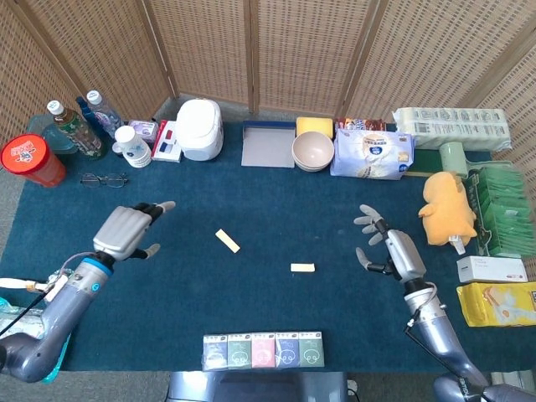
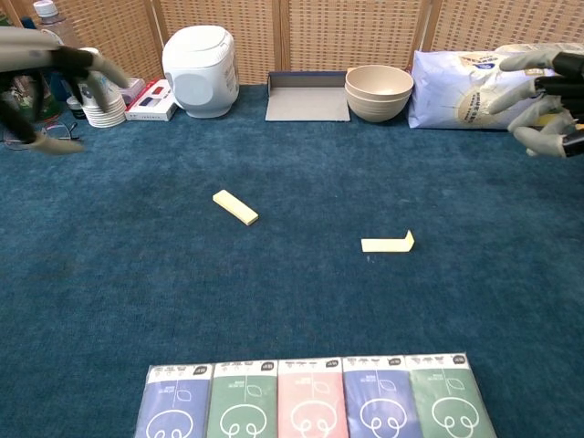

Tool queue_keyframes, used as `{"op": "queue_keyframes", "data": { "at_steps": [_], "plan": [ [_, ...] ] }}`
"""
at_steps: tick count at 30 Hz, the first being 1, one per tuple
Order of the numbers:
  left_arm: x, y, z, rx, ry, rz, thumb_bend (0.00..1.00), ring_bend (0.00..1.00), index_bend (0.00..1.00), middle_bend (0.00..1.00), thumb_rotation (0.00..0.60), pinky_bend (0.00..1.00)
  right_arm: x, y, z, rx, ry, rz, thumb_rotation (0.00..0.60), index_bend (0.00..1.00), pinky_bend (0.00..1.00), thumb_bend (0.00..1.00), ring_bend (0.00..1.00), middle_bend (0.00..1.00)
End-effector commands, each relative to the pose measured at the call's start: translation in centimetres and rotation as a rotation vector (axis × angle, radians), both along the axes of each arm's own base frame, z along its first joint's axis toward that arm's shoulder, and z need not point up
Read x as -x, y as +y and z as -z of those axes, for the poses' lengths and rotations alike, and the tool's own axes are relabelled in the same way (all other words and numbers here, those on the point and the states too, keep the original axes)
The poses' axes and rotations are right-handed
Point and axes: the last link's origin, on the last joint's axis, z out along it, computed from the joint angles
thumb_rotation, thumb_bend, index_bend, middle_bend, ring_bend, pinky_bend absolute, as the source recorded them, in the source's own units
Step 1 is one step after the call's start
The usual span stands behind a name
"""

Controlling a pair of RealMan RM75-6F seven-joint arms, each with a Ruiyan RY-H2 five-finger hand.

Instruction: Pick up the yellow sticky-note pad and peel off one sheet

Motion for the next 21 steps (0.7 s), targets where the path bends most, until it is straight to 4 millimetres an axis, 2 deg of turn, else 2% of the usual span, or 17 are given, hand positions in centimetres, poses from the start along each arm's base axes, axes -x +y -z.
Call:
{"op": "queue_keyframes", "data": {
  "at_steps": [1,5,7,11,13,17,21],
  "plan": [
    [3.8,-3.6,-2.7,-0.110,-0.024,-0.074,0.25,0.27,0.15,0.29,0.600,0.48,0.8,0.8,-0.5,0.043,0.099,0.003,0.600,0.12,0.44,0.44,0.32,0.29],
    [6.2,-6.5,-3.6,-0.216,-0.052,-0.107,0.25,0.27,0.16,0.29,0.600,0.47,0.8,1.5,-0.6,0.084,0.196,-0.006,0.600,0.13,0.43,0.44,0.32,0.29],
    [8.0,-8.8,-4.3,-0.274,-0.046,-0.134,0.25,0.27,0.16,0.29,0.600,0.47,1.1,2.2,-0.9,0.125,0.283,-0.005,0.600,0.14,0.42,0.44,0.32,0.29],
    [9.5,-11.1,-5.0,-0.327,-0.051,-0.172,0.25,0.27,0.16,0.29,0.600,0.47,1.1,3.1,-1.2,0.158,0.314,0.010,0.600,0.15,0.41,0.44,0.31,0.29],
    [11.1,-13.5,-5.6,-0.347,-0.053,-0.237,0.25,0.27,0.16,0.29,0.600,0.47,1.4,4.0,-1.7,0.185,0.351,0.019,0.600,0.16,0.41,0.44,0.31,0.29],
    [12.4,-15.9,-6.3,-0.381,-0.062,-0.287,0.25,0.27,0.16,0.29,0.600,0.47,1.7,5.0,-1.9,0.202,0.423,0.031,0.600,0.16,0.40,0.44,0.30,0.29],
    [13.2,-17.3,-6.5,-0.398,-0.056,-0.305,0.25,0.27,0.16,0.29,0.600,0.47,1.7,5.8,-2.1,0.216,0.448,0.045,0.600,0.16,0.39,0.44,0.29,0.29]
  ]
}}
